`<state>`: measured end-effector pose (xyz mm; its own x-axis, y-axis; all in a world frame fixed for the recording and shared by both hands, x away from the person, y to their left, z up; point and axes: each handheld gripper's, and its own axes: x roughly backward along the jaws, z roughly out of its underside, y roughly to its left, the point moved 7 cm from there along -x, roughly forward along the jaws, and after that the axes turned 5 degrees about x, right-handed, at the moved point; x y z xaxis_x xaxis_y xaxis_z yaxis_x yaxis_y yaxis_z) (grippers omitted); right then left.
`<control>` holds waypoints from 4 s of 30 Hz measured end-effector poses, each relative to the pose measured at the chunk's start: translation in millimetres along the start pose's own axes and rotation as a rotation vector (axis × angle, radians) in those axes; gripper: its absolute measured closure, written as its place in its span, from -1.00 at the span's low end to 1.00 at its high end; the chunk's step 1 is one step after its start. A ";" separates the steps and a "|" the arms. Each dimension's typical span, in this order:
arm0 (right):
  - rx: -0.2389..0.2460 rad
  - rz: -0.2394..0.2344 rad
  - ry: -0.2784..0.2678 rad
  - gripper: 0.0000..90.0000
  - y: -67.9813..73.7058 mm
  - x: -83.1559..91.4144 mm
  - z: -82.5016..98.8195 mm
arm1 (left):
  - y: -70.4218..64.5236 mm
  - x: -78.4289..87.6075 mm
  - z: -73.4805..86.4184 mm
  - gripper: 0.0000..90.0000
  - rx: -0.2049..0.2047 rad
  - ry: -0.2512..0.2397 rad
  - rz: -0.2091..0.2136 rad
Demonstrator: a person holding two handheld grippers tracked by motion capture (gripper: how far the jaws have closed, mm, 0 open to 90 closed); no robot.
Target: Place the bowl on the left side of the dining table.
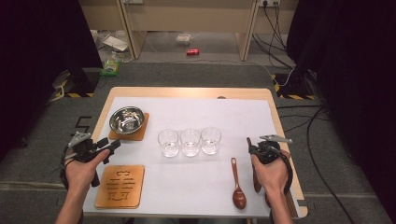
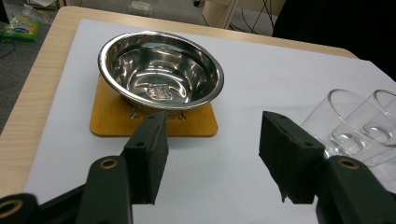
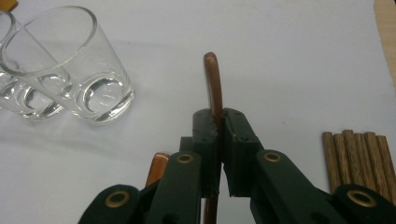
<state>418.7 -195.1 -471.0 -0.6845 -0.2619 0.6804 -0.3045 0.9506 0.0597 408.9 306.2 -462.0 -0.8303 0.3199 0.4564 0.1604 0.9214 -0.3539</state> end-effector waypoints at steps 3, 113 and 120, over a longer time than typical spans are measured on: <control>-0.001 0.001 -0.024 0.88 0.2 0.7 -3.2 | -0.3 0.2 -0.5 -0.08 0.000 -0.005 0.000; 0.104 -0.003 -0.405 0.88 32.7 -31.0 -143.4 | 5.8 12.6 -2.6 -0.09 0.000 -0.049 -0.009; 0.117 0.001 -0.418 0.88 34.2 -33.4 -149.6 | 5.4 12.6 -2.6 -0.09 0.000 -0.049 -0.007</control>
<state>530.3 -129.0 -382.4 -0.8870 -0.3287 0.3244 -0.3602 0.9320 -0.0406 400.7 315.8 -456.1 -0.8565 0.3025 0.4182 0.1546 0.9234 -0.3513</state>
